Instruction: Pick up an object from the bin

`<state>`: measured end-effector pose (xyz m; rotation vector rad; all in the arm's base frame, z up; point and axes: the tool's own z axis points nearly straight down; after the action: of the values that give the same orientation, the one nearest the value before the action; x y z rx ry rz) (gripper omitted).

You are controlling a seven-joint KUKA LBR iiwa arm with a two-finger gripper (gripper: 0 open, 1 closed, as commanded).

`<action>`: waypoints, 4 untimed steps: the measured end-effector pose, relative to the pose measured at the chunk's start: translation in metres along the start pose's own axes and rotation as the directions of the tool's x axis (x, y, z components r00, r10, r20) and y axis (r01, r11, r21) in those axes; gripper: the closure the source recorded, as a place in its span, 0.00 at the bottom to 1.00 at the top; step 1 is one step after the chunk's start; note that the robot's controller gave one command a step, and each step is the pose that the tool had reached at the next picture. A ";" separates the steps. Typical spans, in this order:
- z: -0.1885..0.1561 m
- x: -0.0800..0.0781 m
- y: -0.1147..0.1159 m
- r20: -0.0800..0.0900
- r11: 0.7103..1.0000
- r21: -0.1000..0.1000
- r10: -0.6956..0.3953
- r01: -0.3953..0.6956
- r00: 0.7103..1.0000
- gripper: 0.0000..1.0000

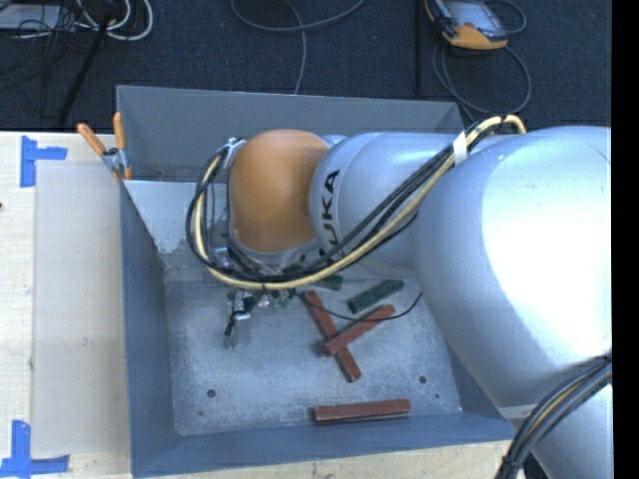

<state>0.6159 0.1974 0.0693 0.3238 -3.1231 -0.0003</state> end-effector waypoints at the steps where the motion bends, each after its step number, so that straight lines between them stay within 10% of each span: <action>1: 0.000 0.011 -0.054 -0.001 0.957 0.002 -0.291 0.291 0.957 0.00; 2: 0.000 0.011 -0.053 0.002 0.957 0.000 -0.289 0.289 0.957 1.00; 3: -0.188 0.022 -0.035 0.011 0.847 0.005 -0.532 0.532 0.847 1.00; 4: -0.162 0.008 -0.041 0.003 0.833 0.000 -0.553 0.553 0.833 1.00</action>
Offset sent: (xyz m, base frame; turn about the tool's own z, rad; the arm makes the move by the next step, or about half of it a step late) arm -0.0001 -0.0535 0.0007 -0.2984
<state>0.6167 0.1559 0.2311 1.2138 -2.8989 -0.0028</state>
